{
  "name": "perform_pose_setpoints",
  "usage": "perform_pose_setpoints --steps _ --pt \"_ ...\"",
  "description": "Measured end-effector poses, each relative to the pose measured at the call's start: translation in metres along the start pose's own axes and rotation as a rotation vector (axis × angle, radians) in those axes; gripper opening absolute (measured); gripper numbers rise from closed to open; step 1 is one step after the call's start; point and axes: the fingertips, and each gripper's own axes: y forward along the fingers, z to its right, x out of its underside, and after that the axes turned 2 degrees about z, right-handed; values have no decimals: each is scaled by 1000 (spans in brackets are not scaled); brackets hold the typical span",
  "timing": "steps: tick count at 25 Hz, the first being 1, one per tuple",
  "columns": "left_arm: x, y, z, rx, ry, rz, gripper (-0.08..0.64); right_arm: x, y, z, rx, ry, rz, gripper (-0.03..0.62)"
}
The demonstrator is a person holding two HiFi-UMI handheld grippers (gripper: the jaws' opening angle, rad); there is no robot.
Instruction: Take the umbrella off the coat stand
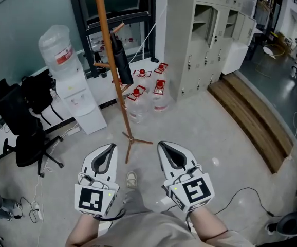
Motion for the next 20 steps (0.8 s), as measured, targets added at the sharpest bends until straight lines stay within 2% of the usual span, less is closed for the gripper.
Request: perform_pose_setpoints --steps 6,14,20 --pt "18 35 -33 16 -17 -20 8 13 50 11 5 12 -26 6" --pt "25 89 -96 27 -28 -58 8 14 133 30 25 30 -51 6" --pt "36 135 -147 72 -41 -43 8 11 201 45 53 32 -66 6"
